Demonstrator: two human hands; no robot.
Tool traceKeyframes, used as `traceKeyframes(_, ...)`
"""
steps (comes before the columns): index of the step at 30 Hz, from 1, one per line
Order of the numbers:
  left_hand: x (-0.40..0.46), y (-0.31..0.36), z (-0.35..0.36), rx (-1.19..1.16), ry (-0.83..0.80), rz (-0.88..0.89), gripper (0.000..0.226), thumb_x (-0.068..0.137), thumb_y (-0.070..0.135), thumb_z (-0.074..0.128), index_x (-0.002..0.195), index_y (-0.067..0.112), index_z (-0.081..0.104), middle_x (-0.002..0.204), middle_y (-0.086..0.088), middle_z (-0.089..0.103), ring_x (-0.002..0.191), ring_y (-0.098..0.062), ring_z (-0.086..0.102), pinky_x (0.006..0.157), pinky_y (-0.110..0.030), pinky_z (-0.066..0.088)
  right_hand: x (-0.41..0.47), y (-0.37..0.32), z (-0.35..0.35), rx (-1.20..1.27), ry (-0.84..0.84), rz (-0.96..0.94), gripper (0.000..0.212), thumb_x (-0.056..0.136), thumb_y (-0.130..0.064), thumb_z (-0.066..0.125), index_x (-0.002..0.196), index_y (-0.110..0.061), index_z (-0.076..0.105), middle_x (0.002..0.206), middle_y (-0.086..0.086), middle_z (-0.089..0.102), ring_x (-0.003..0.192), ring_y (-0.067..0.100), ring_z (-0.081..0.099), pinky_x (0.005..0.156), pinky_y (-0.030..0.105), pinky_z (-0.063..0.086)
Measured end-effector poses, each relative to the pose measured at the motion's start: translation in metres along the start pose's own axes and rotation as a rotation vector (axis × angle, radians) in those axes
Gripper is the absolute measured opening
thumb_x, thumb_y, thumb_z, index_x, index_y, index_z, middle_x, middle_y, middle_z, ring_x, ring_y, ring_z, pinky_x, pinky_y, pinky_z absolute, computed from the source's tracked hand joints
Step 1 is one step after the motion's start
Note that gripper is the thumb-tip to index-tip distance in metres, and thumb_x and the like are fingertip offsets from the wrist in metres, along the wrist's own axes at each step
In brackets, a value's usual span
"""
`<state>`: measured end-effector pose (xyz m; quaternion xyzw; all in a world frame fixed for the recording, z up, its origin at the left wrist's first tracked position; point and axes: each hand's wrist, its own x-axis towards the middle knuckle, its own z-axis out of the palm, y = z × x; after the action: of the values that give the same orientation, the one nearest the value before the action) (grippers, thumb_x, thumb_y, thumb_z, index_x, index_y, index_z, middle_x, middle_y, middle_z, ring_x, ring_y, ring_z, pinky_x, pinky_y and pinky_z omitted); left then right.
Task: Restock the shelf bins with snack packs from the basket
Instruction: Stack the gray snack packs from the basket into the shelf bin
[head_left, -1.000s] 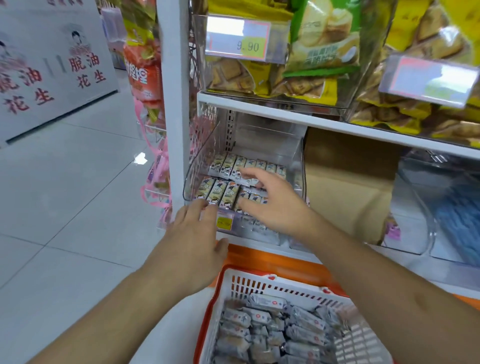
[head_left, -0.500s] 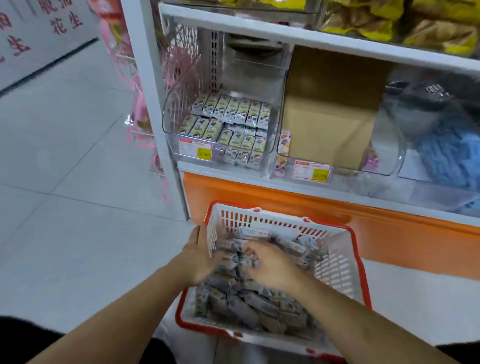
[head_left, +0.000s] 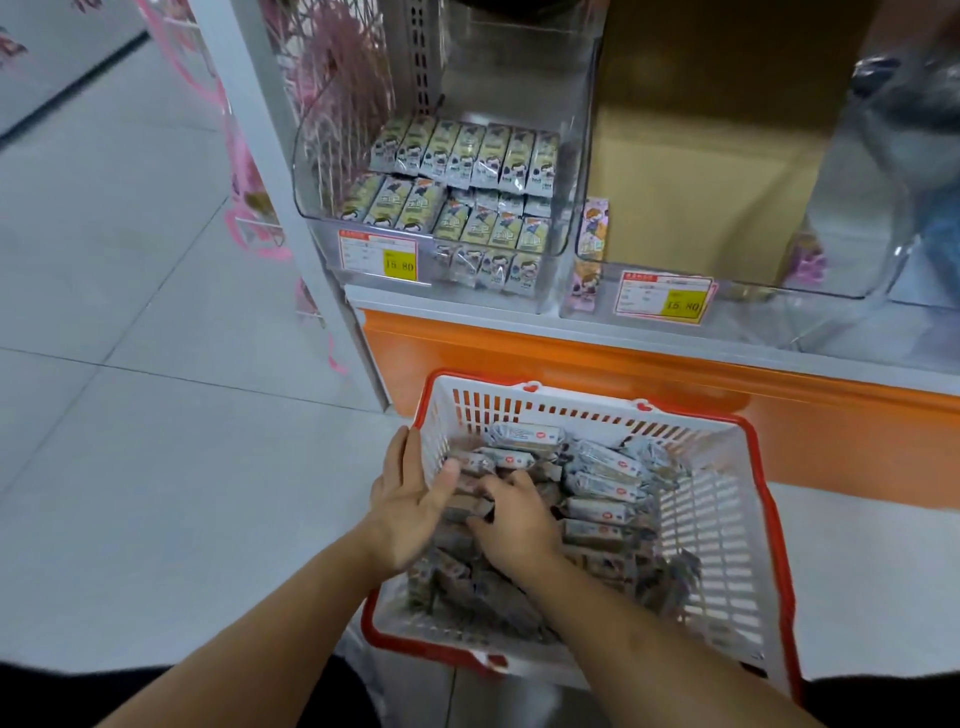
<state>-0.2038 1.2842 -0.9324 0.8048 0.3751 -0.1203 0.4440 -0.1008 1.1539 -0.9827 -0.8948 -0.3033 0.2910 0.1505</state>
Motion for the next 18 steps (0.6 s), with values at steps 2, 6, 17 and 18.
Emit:
traceKeyframes(2, -0.001, 0.001, -0.001, 0.014, -0.011, -0.002, 0.089, 0.094, 0.08, 0.018, 0.162, 0.034, -0.018, 0.168, 0.017, -0.02, 0.158, -0.026, -0.002, 0.125, -0.044, 0.003, -0.004, 0.001, -0.006, 0.058, 0.007, -0.007, 0.024, 0.097, -0.037, 0.067, 0.119, -0.029, 0.063, 0.12, -0.001, 0.049, 0.098, 0.024, 0.062, 0.083, 0.039, 0.058)
traceKeyframes(6, -0.009, 0.013, -0.003, 0.108, 0.068, -0.048, 0.084, 0.095, 0.078, 0.012, 0.163, 0.033, -0.009, 0.171, 0.01, -0.01, 0.158, -0.03, 0.002, 0.126, -0.053, 0.009, -0.017, 0.006, -0.045, 0.21, -0.004, 0.019, 0.013, 0.097, -0.023, 0.067, 0.11, -0.023, 0.068, 0.112, 0.004, 0.07, 0.096, 0.024, 0.069, 0.086, 0.04, 0.059)
traceKeyframes(17, -0.069, 0.148, -0.082, 0.127, -0.157, 0.315, 0.029, 0.084, 0.054, 0.078, 0.098, 0.029, 0.07, 0.098, 0.011, 0.072, 0.094, -0.009, 0.069, 0.093, -0.038, 0.056, -0.063, -0.037, -0.235, 0.413, -0.053, -0.091, 0.032, 0.098, -0.036, 0.071, 0.095, -0.005, 0.071, 0.086, 0.021, 0.074, 0.071, 0.037, 0.076, 0.065, 0.051, 0.065)
traceKeyframes(18, -0.076, 0.156, -0.087, 0.077, -0.16, 0.333, 0.025, 0.085, 0.047, 0.08, 0.094, 0.026, 0.071, 0.093, 0.006, 0.074, 0.089, -0.012, 0.071, 0.09, -0.04, 0.058, -0.07, -0.042, -0.246, 0.421, -0.04, -0.108, 0.036, 0.099, -0.04, 0.071, 0.094, -0.004, 0.07, 0.081, 0.021, 0.071, 0.07, 0.036, 0.075, 0.062, 0.046, 0.065)
